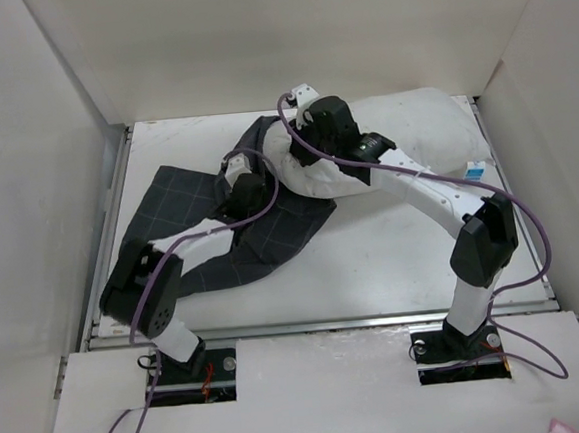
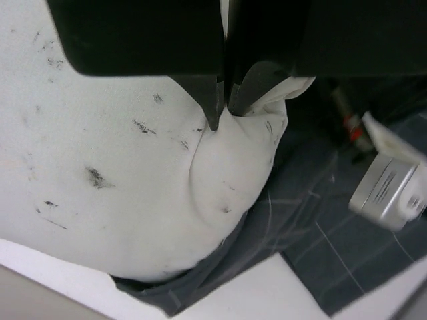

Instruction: Put the pillow into the pillowcase

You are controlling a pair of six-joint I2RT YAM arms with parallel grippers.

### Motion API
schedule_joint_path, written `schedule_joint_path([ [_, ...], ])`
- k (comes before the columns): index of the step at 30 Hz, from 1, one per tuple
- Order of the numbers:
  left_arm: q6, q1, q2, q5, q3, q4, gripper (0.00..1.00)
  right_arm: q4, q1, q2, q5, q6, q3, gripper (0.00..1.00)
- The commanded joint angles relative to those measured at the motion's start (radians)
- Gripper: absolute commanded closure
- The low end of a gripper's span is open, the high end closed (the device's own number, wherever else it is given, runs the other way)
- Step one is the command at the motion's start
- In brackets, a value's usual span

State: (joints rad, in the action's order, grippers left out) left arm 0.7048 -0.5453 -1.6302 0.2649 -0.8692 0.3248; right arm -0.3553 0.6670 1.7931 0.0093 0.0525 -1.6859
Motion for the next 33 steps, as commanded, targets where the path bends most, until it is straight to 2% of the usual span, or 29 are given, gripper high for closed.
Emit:
schedule_joint_path([
  [1, -0.082, -0.022, 0.202, -0.180, 0.050, -0.039, 1.00, 0.277, -0.009, 0.002, -0.015, 0.110, 0.002, 1.00],
  [6, -0.113, -0.022, 0.435, -0.236, 0.049, -0.156, 1.00, 0.337, -0.009, 0.048, -0.025, 0.145, 0.073, 1.00],
  [10, -0.143, -0.022, 0.497, -0.271, -0.013, -0.156, 1.00, 0.377, 0.023, 0.091, -0.048, 0.145, 0.158, 1.00],
  [12, -0.165, -0.022, 0.481, -0.242, -0.049, -0.165, 1.00, 0.377, 0.046, 0.091, -0.116, 0.112, 0.196, 1.00],
  [15, -0.203, -0.022, 0.396, -0.240, -0.143, -0.210, 1.00, 0.392, 0.091, 0.091, -0.060, 0.050, 0.245, 1.00],
  [16, -0.203, -0.022, 0.373, -0.269, -0.175, -0.210, 1.00, 0.380, 0.100, 0.104, -0.037, 0.037, 0.246, 1.00],
  [17, -0.214, -0.022, 0.328, -0.370, -0.188, -0.210, 1.00, 0.359, 0.100, 0.114, -0.010, 0.037, 0.246, 1.00],
  [18, -0.214, -0.022, 0.308, -0.413, -0.197, -0.201, 1.00, 0.349, 0.112, 0.124, 0.026, 0.037, 0.220, 1.00],
  [21, -0.214, -0.022, 0.268, -0.490, -0.208, -0.201, 1.00, 0.326, 0.112, 0.156, 0.006, 0.037, 0.184, 1.00],
  [22, -0.214, -0.022, 0.268, -0.472, -0.208, -0.211, 1.00, 0.326, 0.112, 0.157, -0.024, 0.037, 0.175, 0.92],
  [25, -0.205, -0.022, 0.279, -0.403, -0.208, -0.230, 1.00, 0.283, 0.112, 0.157, -0.160, 0.027, 0.172, 0.85],
  [26, -0.205, -0.022, 0.289, -0.403, -0.208, -0.230, 1.00, 0.267, 0.112, 0.129, -0.195, 0.027, 0.183, 0.75],
  [28, -0.217, -0.022, 0.302, -0.394, -0.208, -0.240, 1.00, 0.256, 0.100, 0.092, -0.279, 0.038, 0.209, 0.64],
  [29, -0.217, -0.022, 0.302, -0.383, -0.220, -0.254, 0.83, 0.256, 0.091, 0.068, -0.311, 0.038, 0.233, 0.49],
  [32, -0.228, -0.022, 0.329, -0.372, -0.220, -0.282, 0.71, 0.256, 0.043, -0.056, -0.362, 0.076, 0.276, 0.21],
  [33, -0.237, -0.022, 0.339, -0.372, -0.220, -0.282, 0.72, 0.256, 0.030, -0.113, -0.371, 0.086, 0.276, 0.09],
])
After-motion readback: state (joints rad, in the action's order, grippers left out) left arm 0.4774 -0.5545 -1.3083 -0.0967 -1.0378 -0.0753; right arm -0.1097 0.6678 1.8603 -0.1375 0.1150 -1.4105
